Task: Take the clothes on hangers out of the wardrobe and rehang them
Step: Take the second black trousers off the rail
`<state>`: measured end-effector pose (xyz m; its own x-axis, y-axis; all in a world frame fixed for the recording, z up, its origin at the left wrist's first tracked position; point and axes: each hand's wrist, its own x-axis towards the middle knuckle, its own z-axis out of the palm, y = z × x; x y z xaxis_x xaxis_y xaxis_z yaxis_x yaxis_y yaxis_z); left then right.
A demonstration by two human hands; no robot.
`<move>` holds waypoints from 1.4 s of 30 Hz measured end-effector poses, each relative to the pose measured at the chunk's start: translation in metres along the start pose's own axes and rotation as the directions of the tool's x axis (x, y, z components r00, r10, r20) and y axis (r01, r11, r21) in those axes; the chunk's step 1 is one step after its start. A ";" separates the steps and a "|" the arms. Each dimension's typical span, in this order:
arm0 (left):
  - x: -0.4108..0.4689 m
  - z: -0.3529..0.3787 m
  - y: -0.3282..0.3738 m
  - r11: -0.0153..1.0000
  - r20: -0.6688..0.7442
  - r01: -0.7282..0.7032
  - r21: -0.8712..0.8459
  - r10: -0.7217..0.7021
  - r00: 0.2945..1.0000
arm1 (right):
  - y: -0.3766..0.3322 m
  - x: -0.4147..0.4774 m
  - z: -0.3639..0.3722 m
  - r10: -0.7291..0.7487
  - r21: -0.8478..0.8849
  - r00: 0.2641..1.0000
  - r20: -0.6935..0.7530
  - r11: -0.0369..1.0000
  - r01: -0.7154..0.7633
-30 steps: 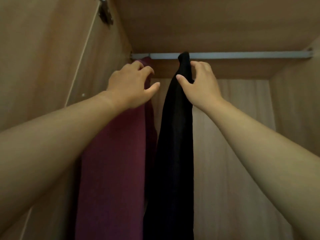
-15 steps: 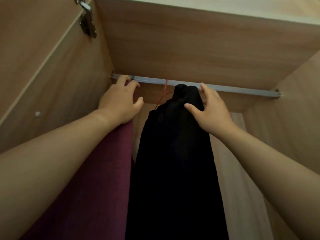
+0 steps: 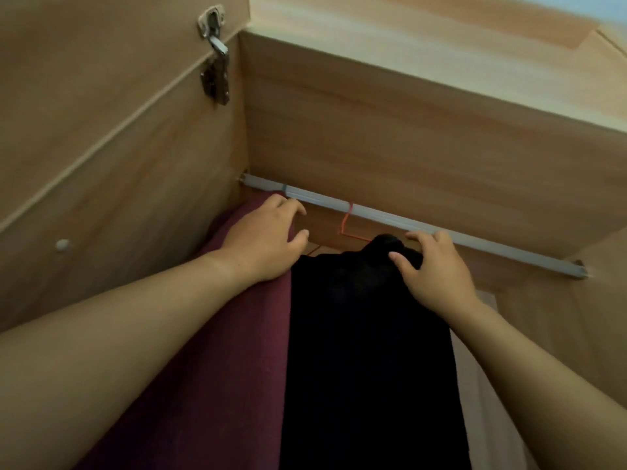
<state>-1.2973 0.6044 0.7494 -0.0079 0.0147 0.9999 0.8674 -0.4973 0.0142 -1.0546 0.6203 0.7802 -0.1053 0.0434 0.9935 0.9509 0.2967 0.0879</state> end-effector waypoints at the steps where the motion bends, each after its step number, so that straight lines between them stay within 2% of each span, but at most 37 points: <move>1: 0.002 0.000 -0.001 1.000 -0.002 0.009 -0.012 -0.009 1.000 | -0.002 0.008 -0.001 0.005 -0.031 1.000 0.020 1.000 -0.005; 4: 0.004 0.003 -0.003 0.999 -0.020 0.021 -0.028 -0.022 1.000 | -0.014 0.019 0.004 -0.013 -0.148 0.994 0.107 0.989 0.029; 8: -0.002 0.007 -0.004 0.998 -0.030 -0.010 -0.062 0.008 1.000 | -0.019 0.025 0.013 0.027 -0.211 0.998 0.064 0.977 -0.013; 12: -0.003 0.011 -0.003 0.996 -0.024 -0.032 -0.079 0.030 0.999 | -0.015 0.040 0.016 0.109 -0.168 0.992 0.056 0.981 -0.098; 17: -0.007 0.018 -0.011 0.993 -0.072 -0.064 -0.102 0.057 0.996 | -0.007 0.040 0.018 0.172 0.030 0.985 0.006 0.985 -0.172; 22: -0.014 0.023 -0.019 0.989 -0.090 -0.079 -0.126 0.068 0.994 | -0.009 0.033 0.023 0.101 -0.063 0.995 -0.013 0.993 -0.101; 24: -0.015 0.024 -0.023 0.988 -0.092 -0.081 -0.129 0.069 0.993 | -0.009 0.033 0.026 0.081 -0.155 0.997 -0.004 0.985 -0.080; 26: -0.016 0.024 -0.026 0.988 -0.099 -0.083 -0.132 0.070 0.993 | -0.008 0.034 0.028 0.078 -0.262 0.996 0.030 0.963 -0.067; 29: -0.016 0.025 -0.027 0.987 -0.104 -0.096 -0.129 0.083 0.991 | -0.008 0.039 0.032 0.096 -0.299 0.991 0.092 0.952 -0.064; 32: -0.015 0.028 -0.028 0.985 -0.106 -0.111 -0.132 0.098 0.990 | -0.005 0.040 0.034 0.132 -0.221 0.987 0.092 0.969 -0.109; 37: -0.015 0.030 -0.029 0.984 -0.112 -0.110 -0.143 0.094 0.989 | -0.004 0.041 0.031 0.208 0.015 0.978 -0.001 0.978 -0.208; 42: -0.015 0.030 -0.030 0.981 -0.128 -0.117 -0.152 0.098 0.987 | -0.003 0.042 0.033 0.237 0.072 0.967 -0.090 0.970 -0.231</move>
<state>-1.3079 0.6452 0.7337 0.0135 -0.1452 0.9893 0.7766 -0.6217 -0.1019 -1.0712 0.6527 0.8194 0.1500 0.0266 0.9883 0.9261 0.3462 -0.1499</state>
